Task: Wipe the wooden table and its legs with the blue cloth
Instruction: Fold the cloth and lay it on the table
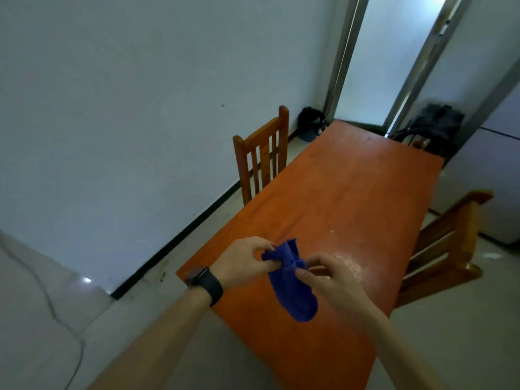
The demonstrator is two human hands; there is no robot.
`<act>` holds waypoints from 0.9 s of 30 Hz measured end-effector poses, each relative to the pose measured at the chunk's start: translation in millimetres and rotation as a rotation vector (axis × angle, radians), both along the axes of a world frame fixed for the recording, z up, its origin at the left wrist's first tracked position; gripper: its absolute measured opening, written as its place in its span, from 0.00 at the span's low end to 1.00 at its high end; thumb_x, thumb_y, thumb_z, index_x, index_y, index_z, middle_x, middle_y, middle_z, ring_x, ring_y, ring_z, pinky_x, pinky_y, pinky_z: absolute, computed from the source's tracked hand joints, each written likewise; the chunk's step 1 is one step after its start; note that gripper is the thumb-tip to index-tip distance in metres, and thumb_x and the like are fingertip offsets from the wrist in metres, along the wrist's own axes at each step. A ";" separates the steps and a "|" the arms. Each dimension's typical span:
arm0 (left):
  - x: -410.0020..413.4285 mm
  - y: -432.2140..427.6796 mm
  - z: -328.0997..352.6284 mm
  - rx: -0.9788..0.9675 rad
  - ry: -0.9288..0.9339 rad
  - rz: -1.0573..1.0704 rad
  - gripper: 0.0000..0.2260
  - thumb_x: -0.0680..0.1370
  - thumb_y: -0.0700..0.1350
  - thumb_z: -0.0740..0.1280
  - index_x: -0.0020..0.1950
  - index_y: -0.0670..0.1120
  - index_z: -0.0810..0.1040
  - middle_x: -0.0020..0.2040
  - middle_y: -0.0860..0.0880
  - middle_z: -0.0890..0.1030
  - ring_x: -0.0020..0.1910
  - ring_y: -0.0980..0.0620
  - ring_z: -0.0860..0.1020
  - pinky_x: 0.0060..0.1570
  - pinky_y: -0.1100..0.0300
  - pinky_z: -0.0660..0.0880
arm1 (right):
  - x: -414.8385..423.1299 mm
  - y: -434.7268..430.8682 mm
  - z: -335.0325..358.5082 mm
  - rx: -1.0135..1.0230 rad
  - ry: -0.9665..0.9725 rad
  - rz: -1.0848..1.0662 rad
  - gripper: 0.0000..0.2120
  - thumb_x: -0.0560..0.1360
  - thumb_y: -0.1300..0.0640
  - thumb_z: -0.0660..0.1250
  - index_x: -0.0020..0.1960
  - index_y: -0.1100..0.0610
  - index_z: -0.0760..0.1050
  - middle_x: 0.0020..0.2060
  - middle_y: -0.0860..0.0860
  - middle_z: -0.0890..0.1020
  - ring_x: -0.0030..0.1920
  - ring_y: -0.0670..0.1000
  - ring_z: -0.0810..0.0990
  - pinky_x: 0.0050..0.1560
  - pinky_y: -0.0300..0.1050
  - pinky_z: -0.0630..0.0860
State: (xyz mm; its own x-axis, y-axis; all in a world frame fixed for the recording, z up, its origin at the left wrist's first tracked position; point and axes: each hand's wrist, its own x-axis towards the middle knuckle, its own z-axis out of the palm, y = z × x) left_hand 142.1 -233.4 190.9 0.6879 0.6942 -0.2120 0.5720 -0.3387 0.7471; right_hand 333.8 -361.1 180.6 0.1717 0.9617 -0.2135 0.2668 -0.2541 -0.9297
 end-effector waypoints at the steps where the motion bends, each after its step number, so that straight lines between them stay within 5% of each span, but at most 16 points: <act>1: -5.6 -3.3 3.3 0.015 -0.006 0.022 0.10 0.77 0.53 0.70 0.57 0.54 0.82 0.63 0.57 0.78 0.59 0.62 0.74 0.64 0.54 0.73 | 0.2 -5.3 2.4 0.016 0.024 -0.007 0.05 0.77 0.51 0.70 0.50 0.51 0.80 0.46 0.45 0.85 0.48 0.47 0.84 0.49 0.47 0.82; 7: -54.4 -28.5 36.4 0.036 -0.181 0.299 0.08 0.77 0.52 0.71 0.55 0.54 0.82 0.54 0.57 0.82 0.54 0.60 0.79 0.58 0.53 0.76 | -24.8 -5.5 7.2 0.126 -0.086 -0.061 0.06 0.79 0.54 0.68 0.48 0.43 0.80 0.44 0.42 0.85 0.45 0.46 0.83 0.42 0.36 0.77; 9: -71.3 -34.4 52.2 0.159 -0.101 0.305 0.07 0.77 0.52 0.71 0.54 0.53 0.84 0.58 0.56 0.81 0.55 0.57 0.78 0.58 0.53 0.75 | -39.8 2.9 13.4 0.165 -0.086 -0.031 0.08 0.77 0.50 0.69 0.57 0.43 0.78 0.54 0.40 0.82 0.52 0.42 0.81 0.48 0.36 0.76; 11: -85.3 -40.5 69.2 0.299 0.046 0.245 0.09 0.77 0.55 0.70 0.54 0.54 0.84 0.65 0.54 0.76 0.61 0.55 0.74 0.62 0.53 0.73 | -59.3 10.3 28.4 0.215 -0.037 0.095 0.22 0.76 0.46 0.69 0.69 0.42 0.70 0.65 0.37 0.74 0.62 0.37 0.73 0.56 0.37 0.73; 13: -95.6 -45.4 85.8 0.382 0.121 0.200 0.10 0.78 0.55 0.68 0.56 0.56 0.84 0.70 0.53 0.72 0.67 0.53 0.70 0.65 0.55 0.68 | -79.3 18.1 53.4 0.251 -0.047 0.239 0.28 0.77 0.46 0.69 0.74 0.40 0.63 0.67 0.34 0.70 0.65 0.35 0.68 0.55 0.32 0.69; 16: -108.4 -44.4 108.7 0.491 0.176 0.168 0.09 0.80 0.55 0.66 0.57 0.58 0.83 0.70 0.55 0.73 0.68 0.54 0.69 0.65 0.53 0.69 | -96.3 40.9 83.8 0.251 -0.135 0.428 0.20 0.79 0.50 0.67 0.70 0.43 0.70 0.59 0.39 0.78 0.59 0.38 0.76 0.47 0.29 0.73; 21: -136.5 -16.6 130.5 0.328 -0.052 0.330 0.06 0.80 0.54 0.67 0.50 0.55 0.83 0.46 0.58 0.84 0.47 0.58 0.80 0.53 0.53 0.78 | -109.6 84.3 101.5 0.170 -0.300 0.484 0.07 0.78 0.48 0.66 0.55 0.45 0.79 0.51 0.41 0.81 0.53 0.42 0.80 0.56 0.45 0.79; 24: -154.2 2.9 130.1 0.278 -0.141 0.320 0.05 0.80 0.52 0.67 0.51 0.56 0.82 0.44 0.58 0.84 0.45 0.58 0.81 0.50 0.54 0.80 | -122.7 106.6 104.9 0.127 -0.216 0.534 0.03 0.75 0.56 0.68 0.46 0.48 0.79 0.48 0.44 0.82 0.51 0.45 0.81 0.56 0.48 0.79; 27: -173.7 24.8 127.8 0.272 -0.188 0.327 0.04 0.80 0.51 0.67 0.53 0.58 0.81 0.46 0.60 0.84 0.46 0.60 0.81 0.49 0.58 0.79 | -137.7 122.5 103.9 0.057 -0.317 0.598 0.06 0.74 0.59 0.70 0.50 0.50 0.78 0.47 0.46 0.82 0.49 0.45 0.82 0.51 0.43 0.81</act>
State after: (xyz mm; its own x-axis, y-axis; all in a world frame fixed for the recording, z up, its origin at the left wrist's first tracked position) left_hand -31.6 -208.5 318.7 0.4325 0.8942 0.1153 0.5442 -0.3609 0.7574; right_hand 196.1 -238.6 284.4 -0.3470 0.9191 -0.1867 0.6080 0.0689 -0.7909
